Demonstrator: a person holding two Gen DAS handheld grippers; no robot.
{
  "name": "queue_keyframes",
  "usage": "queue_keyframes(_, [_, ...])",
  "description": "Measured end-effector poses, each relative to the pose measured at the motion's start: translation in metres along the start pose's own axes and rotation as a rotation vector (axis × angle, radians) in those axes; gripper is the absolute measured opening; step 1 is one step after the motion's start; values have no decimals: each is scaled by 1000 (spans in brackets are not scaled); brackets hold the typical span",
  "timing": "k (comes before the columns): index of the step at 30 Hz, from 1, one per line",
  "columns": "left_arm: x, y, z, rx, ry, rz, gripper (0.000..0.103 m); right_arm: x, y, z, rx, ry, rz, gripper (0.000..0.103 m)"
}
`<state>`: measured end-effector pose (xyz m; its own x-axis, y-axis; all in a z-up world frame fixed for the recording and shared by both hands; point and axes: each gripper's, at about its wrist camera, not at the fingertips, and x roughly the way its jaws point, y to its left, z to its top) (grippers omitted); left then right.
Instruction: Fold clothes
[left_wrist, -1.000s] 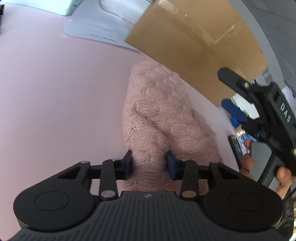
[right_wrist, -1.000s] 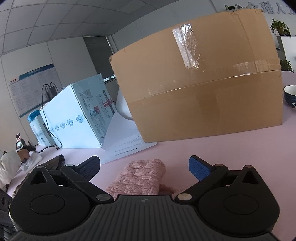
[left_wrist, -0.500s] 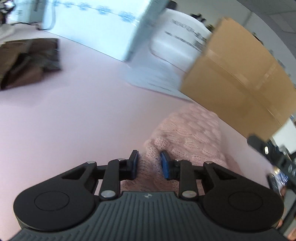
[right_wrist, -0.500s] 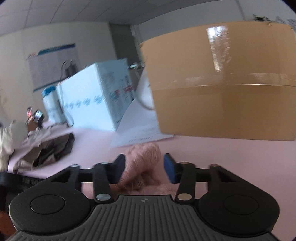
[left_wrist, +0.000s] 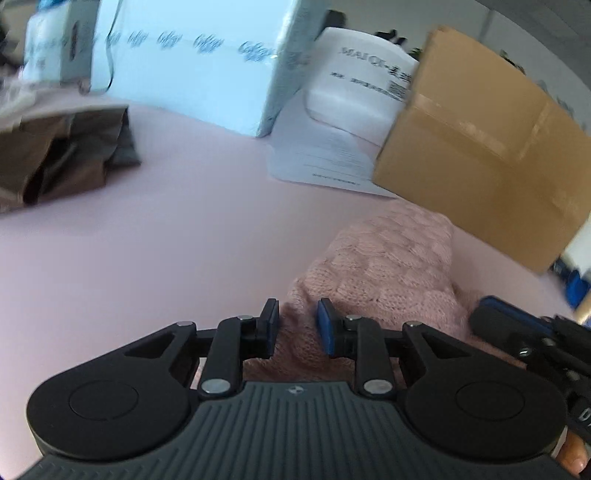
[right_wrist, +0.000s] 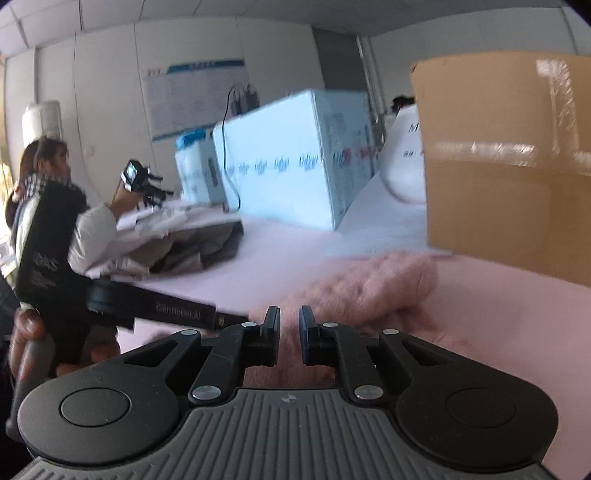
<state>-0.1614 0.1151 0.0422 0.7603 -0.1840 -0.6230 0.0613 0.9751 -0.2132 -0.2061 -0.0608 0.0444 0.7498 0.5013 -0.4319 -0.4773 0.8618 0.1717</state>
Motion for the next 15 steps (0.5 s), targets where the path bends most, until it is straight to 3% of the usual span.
queue_keyframes(3, [-6, 4, 2, -11, -22, -2, 26, 21, -1, -11, 7, 131, -40, 11])
queue_keyframes(7, [-8, 17, 12, -35, -32, 5, 40, 20, 4, -12, -1, 122, -41, 11])
queue_keyframes(9, [-1, 19, 18, -38, 7, -35, 52, 20, 2, -11, 19, 121, -35, 11])
queue_keyframes(12, [20, 24, 25, -109, 138, -161, 71, 14, -10, -8, 106, 89, -55, 11])
queue_keyframes(15, [41, 28, 27, -173, 228, -246, 80, 4, -27, -3, 188, 17, -137, 15])
